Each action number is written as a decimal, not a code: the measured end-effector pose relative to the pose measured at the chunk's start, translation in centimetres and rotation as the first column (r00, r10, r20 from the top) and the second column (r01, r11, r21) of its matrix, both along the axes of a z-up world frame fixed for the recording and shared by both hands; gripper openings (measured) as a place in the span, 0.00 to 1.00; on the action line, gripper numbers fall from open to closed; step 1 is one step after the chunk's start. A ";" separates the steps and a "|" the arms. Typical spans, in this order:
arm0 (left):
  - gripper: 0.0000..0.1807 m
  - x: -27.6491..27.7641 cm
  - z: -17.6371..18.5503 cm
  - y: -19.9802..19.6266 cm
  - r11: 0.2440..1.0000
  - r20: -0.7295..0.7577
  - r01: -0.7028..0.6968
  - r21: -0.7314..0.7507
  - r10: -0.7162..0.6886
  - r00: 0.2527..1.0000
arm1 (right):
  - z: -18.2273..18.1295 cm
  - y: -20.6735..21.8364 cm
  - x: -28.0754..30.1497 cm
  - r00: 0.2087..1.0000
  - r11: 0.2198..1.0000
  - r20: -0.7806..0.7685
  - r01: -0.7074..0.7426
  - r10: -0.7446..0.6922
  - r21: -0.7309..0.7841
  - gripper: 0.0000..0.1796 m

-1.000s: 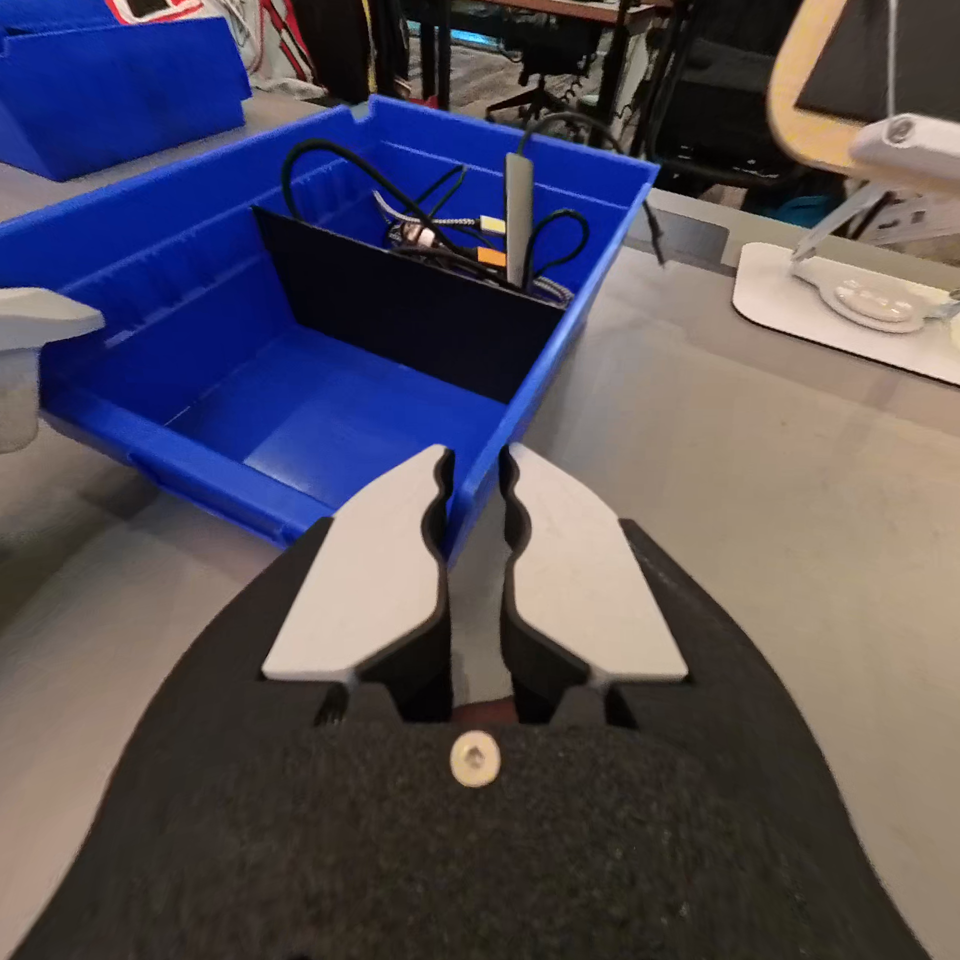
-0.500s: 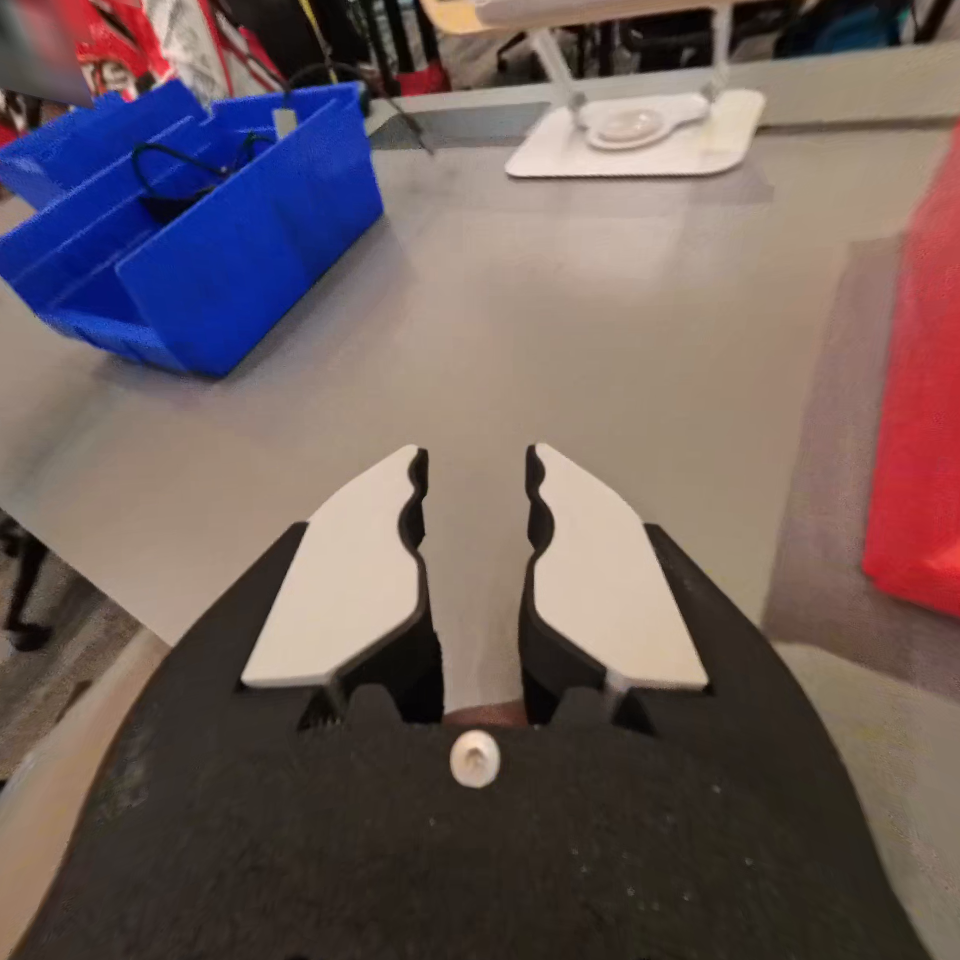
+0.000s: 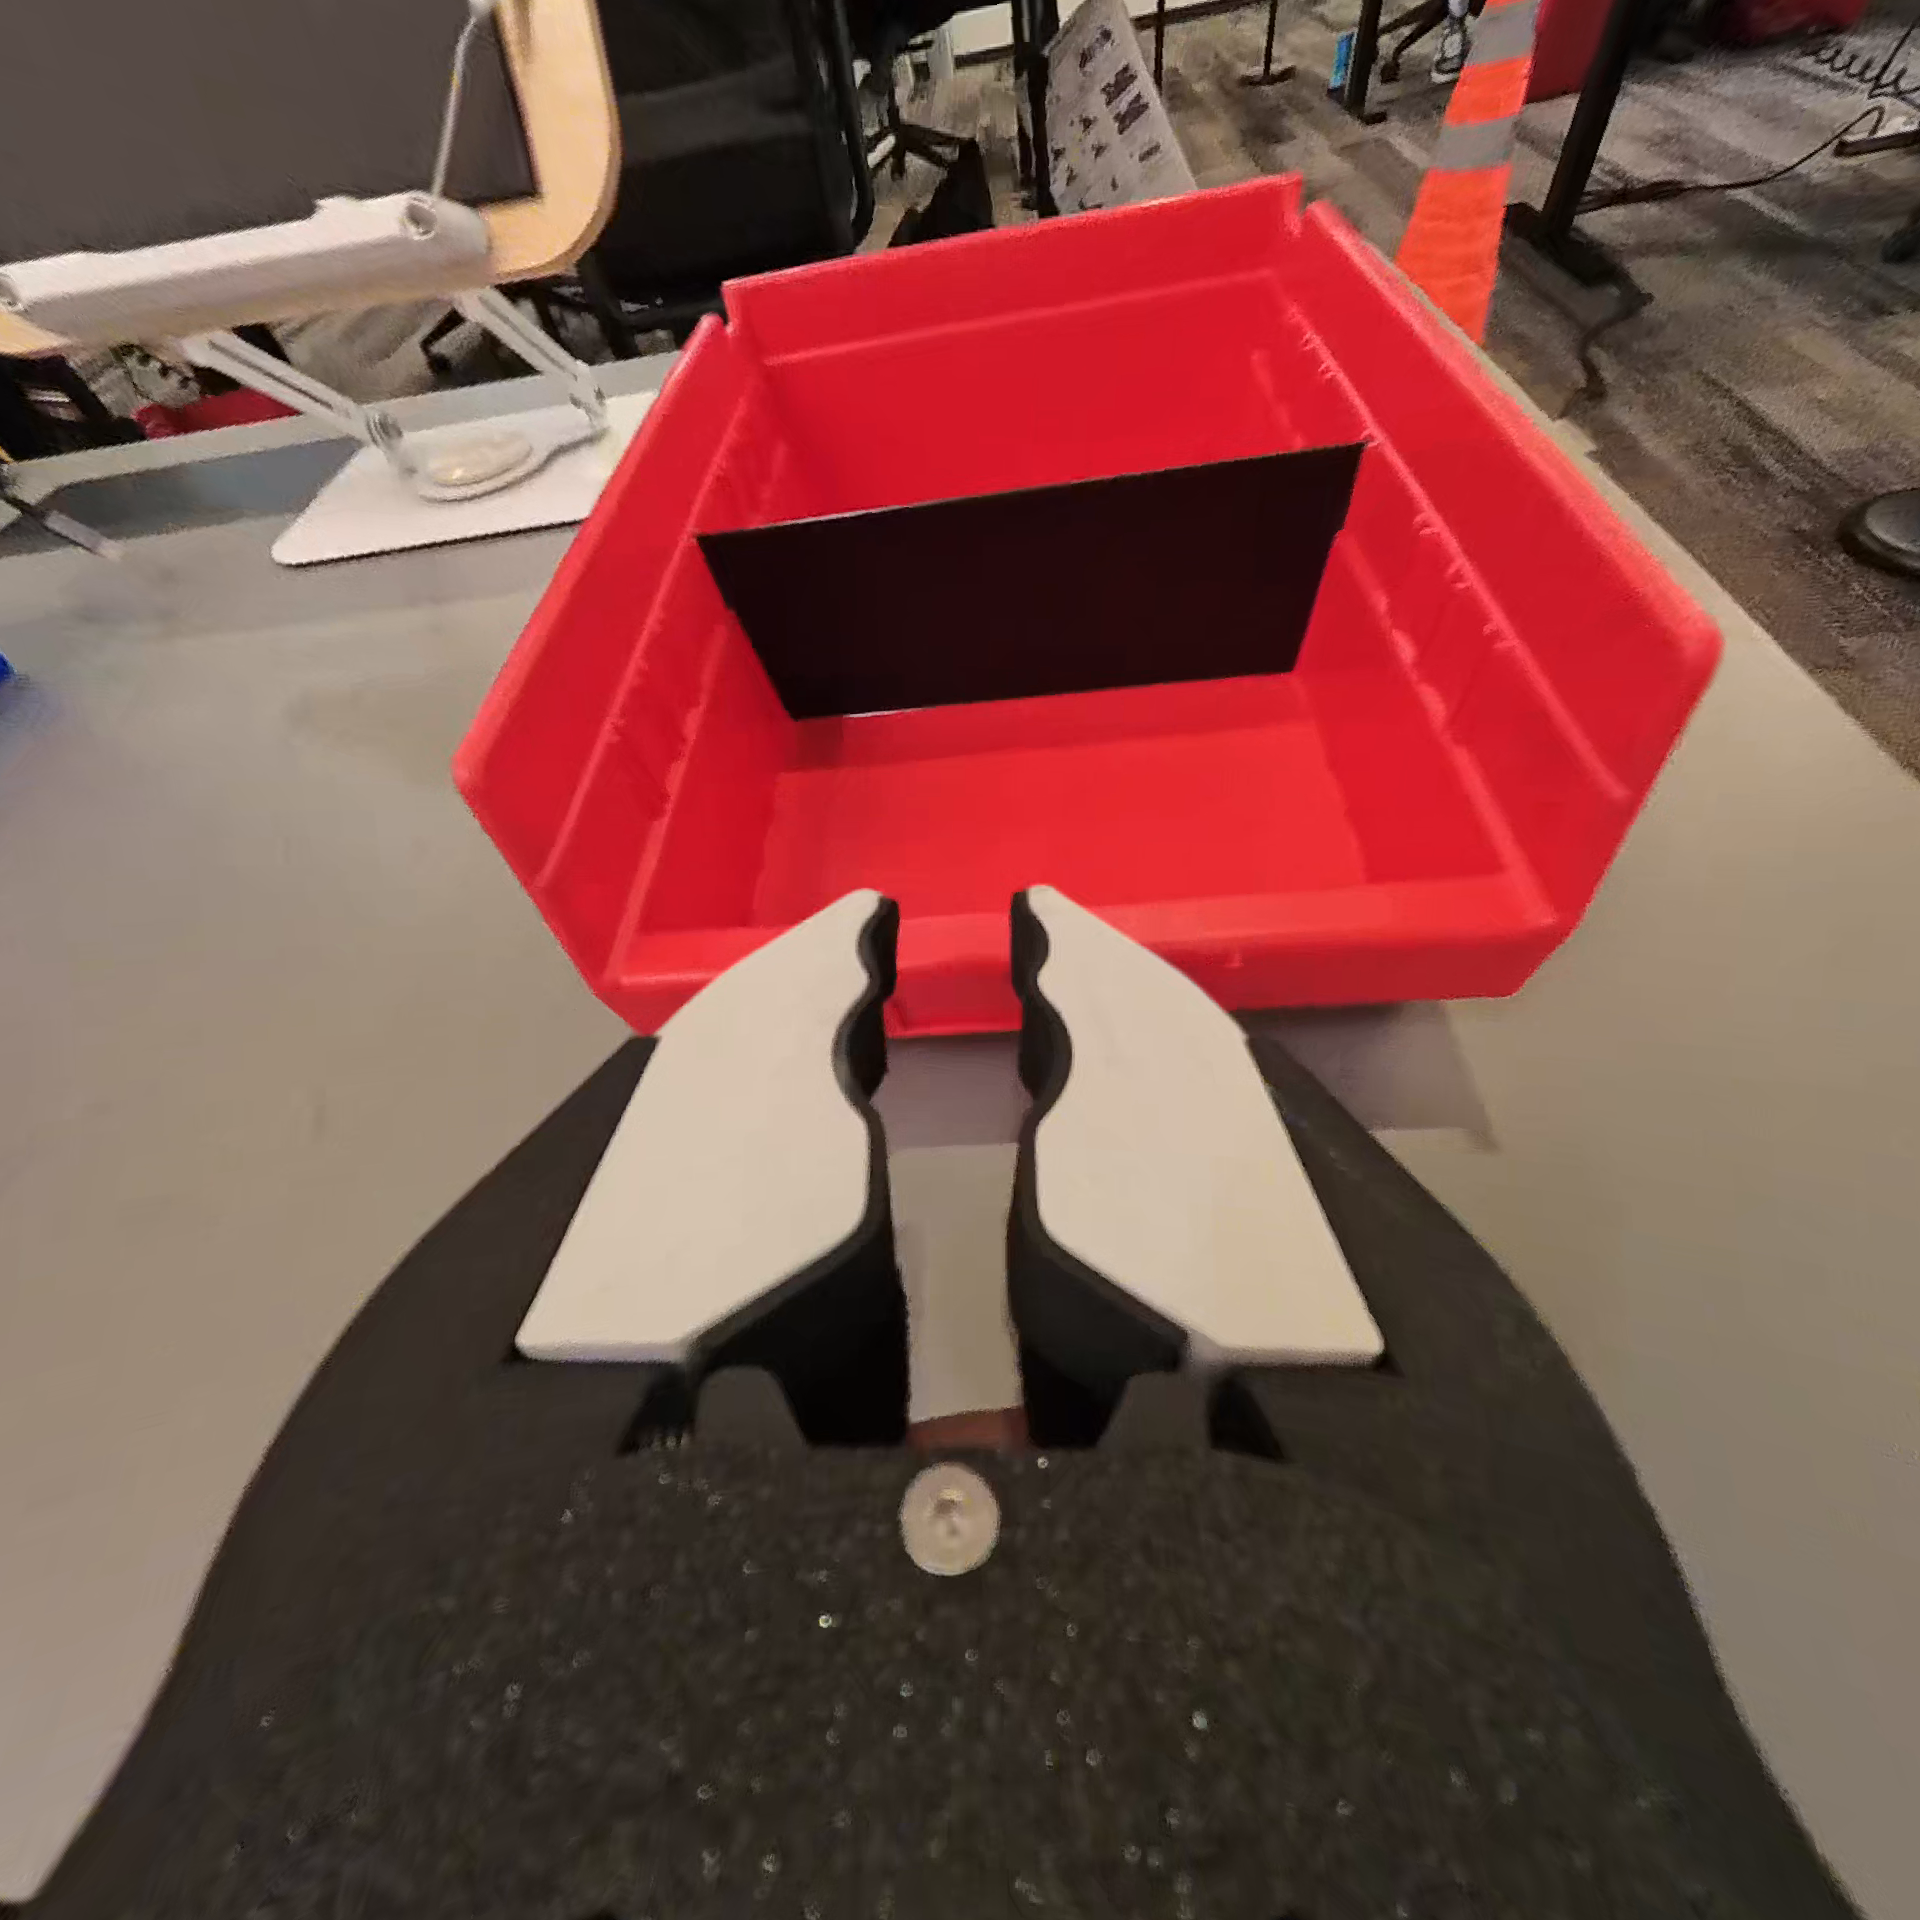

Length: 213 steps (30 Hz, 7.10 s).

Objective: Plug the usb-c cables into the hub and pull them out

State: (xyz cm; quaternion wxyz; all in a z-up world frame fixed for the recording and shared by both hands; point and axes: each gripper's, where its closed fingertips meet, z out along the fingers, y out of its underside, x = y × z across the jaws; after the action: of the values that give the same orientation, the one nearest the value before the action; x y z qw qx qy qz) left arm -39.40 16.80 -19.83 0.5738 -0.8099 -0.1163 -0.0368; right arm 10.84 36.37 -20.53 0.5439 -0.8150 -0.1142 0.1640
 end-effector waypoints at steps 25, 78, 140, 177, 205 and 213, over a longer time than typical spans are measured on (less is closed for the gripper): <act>0.15 -0.3 -2.4 -1.5 0.992 -0.007 0.049 -0.113 -0.050 0.999 | -0.9 1.1 -0.7 0.996 1.000 0.095 -0.003 0.002 0.008 0.09; 0.05 -5.6 41.8 20.8 0.897 -0.039 0.409 0.165 -0.409 0.912 | -1.2 -1.4 -3.2 0.981 0.984 -0.108 -0.169 0.162 -0.061 0.08; 0.29 20.7 4.7 2.5 0.707 -0.446 0.705 0.054 -0.615 0.650 | 5.5 -9.7 -25.2 0.235 0.298 -0.927 -0.944 0.292 -0.145 0.05; 0.13 21.8 -0.6 3.0 0.738 -0.459 0.667 -0.103 -0.630 0.627 | 3.3 -14.3 -27.3 0.204 0.116 -0.899 -0.978 0.387 -0.173 0.05; 0.13 19.9 1.0 4.2 0.811 -0.296 0.585 -0.026 -0.565 0.770 | 5.2 -10.9 -27.6 0.428 0.492 -0.577 -0.869 0.696 -0.051 0.16; 0.13 17.1 -0.7 5.0 0.885 -0.154 0.458 -0.084 -0.466 0.871 | 3.5 -15.8 -30.7 0.504 0.495 0.263 -0.862 0.822 0.105 0.17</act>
State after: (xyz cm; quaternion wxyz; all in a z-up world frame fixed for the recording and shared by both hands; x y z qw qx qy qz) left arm -22.33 21.81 -20.53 0.5377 -0.8271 0.1289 -0.1011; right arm -19.83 20.61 -17.07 0.4686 -0.5986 -0.5643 0.3220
